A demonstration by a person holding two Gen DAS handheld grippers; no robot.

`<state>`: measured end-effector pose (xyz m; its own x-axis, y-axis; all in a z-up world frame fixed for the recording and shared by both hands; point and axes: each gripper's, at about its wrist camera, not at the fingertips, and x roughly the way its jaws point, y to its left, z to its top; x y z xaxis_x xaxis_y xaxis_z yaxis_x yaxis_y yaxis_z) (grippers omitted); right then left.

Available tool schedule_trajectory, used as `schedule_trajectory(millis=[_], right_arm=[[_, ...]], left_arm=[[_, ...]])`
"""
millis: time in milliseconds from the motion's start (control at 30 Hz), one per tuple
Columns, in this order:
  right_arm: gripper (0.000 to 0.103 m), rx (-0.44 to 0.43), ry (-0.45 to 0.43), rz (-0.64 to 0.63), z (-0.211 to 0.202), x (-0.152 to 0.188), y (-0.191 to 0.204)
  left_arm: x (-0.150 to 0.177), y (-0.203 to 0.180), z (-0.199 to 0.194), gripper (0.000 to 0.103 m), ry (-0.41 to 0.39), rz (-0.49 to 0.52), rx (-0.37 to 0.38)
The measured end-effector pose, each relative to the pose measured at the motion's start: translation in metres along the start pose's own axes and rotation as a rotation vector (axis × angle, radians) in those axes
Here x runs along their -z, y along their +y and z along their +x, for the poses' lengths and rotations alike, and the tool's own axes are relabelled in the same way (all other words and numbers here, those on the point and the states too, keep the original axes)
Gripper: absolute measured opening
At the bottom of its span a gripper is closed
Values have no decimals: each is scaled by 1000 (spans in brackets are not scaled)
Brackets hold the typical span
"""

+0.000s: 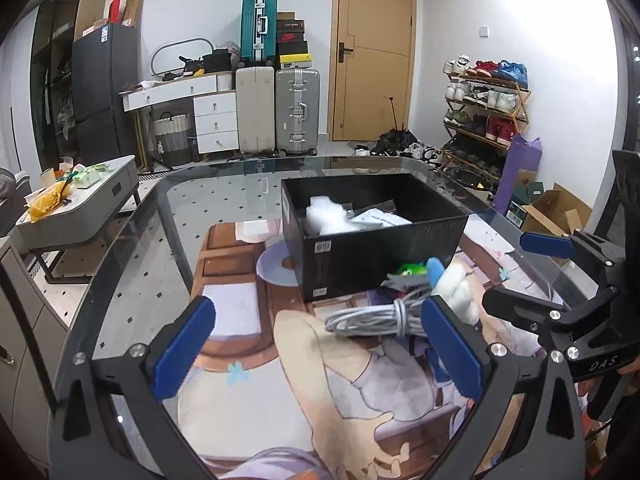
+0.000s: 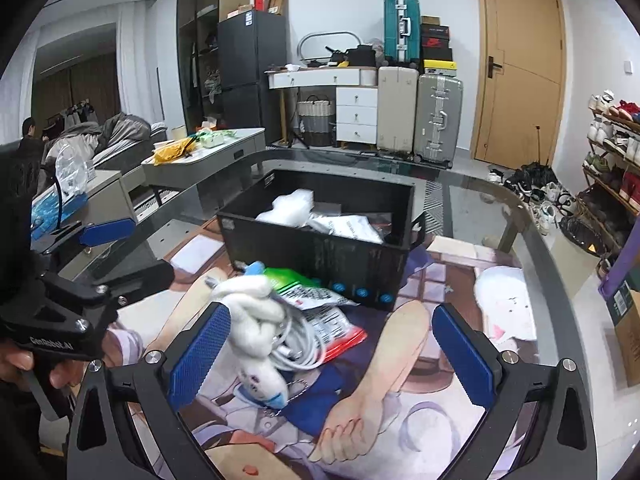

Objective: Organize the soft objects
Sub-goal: 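Move left tool to white cable coil while right tool approaches white plush toy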

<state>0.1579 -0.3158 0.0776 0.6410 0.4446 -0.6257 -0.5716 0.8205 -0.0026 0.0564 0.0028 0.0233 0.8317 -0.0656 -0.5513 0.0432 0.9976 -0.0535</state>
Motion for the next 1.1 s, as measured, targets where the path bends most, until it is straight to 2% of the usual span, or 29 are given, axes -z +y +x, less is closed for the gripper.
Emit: schedule_trajectory(millis=[433,700,1100], right_arm=[[102,-9,56,-3,21,11,15],[102,14,106,0,37,13,17],[102,11,155,-31,54,10,26]], left_arm=[[22,10,12,103,52,-40,-39],[29,12,14,103,67,-65,2],[31,24,14,103,69,-130,6]])
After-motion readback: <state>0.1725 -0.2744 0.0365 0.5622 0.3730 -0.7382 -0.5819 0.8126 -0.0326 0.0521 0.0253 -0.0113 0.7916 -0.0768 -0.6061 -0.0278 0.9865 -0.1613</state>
